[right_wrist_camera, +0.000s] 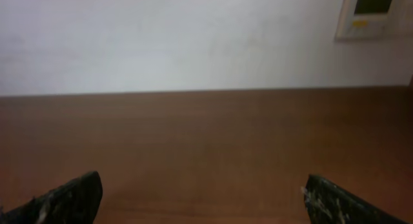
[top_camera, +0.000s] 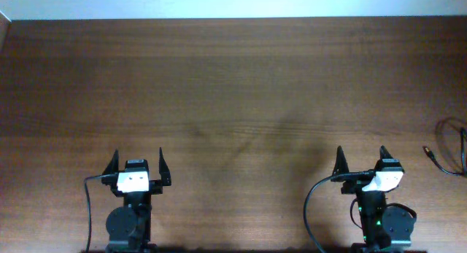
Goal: Untangle cables
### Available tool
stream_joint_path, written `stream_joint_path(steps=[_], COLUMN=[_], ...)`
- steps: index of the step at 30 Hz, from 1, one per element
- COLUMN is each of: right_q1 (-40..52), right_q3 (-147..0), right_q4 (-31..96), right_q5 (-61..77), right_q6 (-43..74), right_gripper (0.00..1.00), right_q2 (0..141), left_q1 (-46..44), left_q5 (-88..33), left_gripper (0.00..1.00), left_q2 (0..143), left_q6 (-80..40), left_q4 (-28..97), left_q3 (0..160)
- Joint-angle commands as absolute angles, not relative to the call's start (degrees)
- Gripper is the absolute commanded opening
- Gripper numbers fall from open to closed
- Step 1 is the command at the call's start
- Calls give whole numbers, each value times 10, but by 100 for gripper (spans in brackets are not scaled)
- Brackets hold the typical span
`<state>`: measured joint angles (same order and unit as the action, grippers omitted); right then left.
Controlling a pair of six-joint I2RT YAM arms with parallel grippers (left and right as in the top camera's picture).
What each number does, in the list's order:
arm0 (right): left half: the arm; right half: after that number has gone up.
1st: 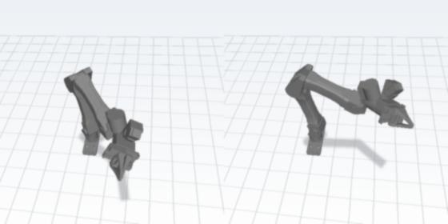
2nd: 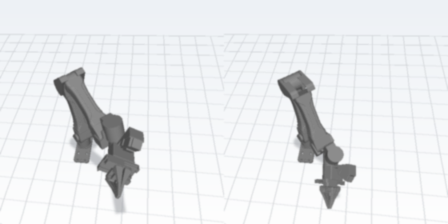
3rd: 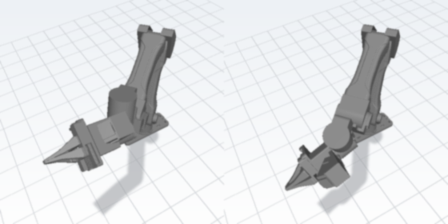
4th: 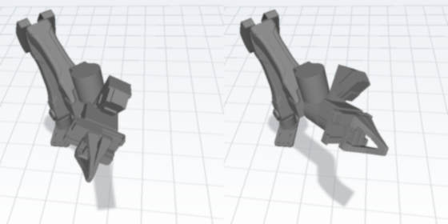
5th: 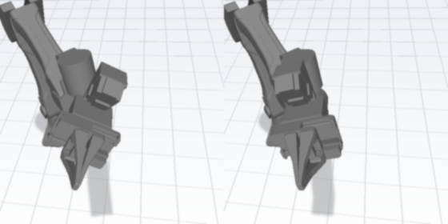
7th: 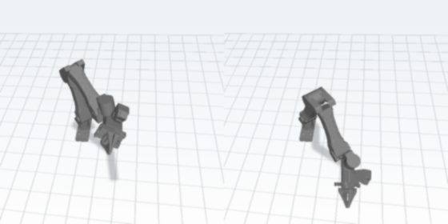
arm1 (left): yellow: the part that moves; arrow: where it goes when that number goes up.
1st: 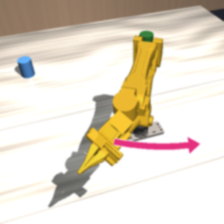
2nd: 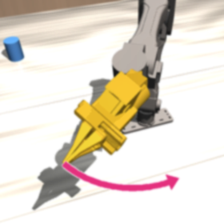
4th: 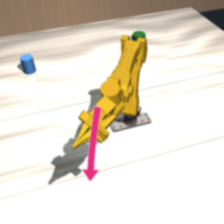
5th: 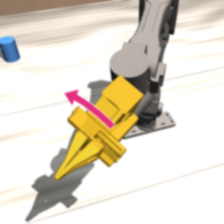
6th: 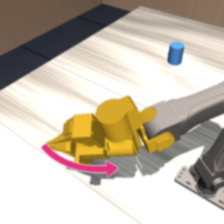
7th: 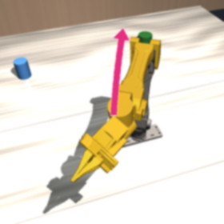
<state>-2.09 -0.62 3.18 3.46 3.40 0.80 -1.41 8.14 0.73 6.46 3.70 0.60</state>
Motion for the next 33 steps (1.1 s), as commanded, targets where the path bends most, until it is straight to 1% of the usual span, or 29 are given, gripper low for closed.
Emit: stream_joint_path(steps=[1,5,22,25,33], right_q1=[-37,-51,-49,-48,12], right_q3=[-3,-3,-3,-3,-3], right_q4=[41,42,42,44,48], right_q5=[46,48,50,42,-6], right_q6=[34,34,35,68,77], right_gripper=[99,99,99,99,99], right_q2=[2,2,2,2,2], left_q1=[-10,-10,-10,-10,-10], left_q5=[78,78,77,77,78], left_gripper=[99,99,99,99,99], left_q2=[3,3,3,3,3], left_q6=[72,72,72,72,72], left_q4=[40,40,40,40,40], left_q3=[5,5,5,5,5])
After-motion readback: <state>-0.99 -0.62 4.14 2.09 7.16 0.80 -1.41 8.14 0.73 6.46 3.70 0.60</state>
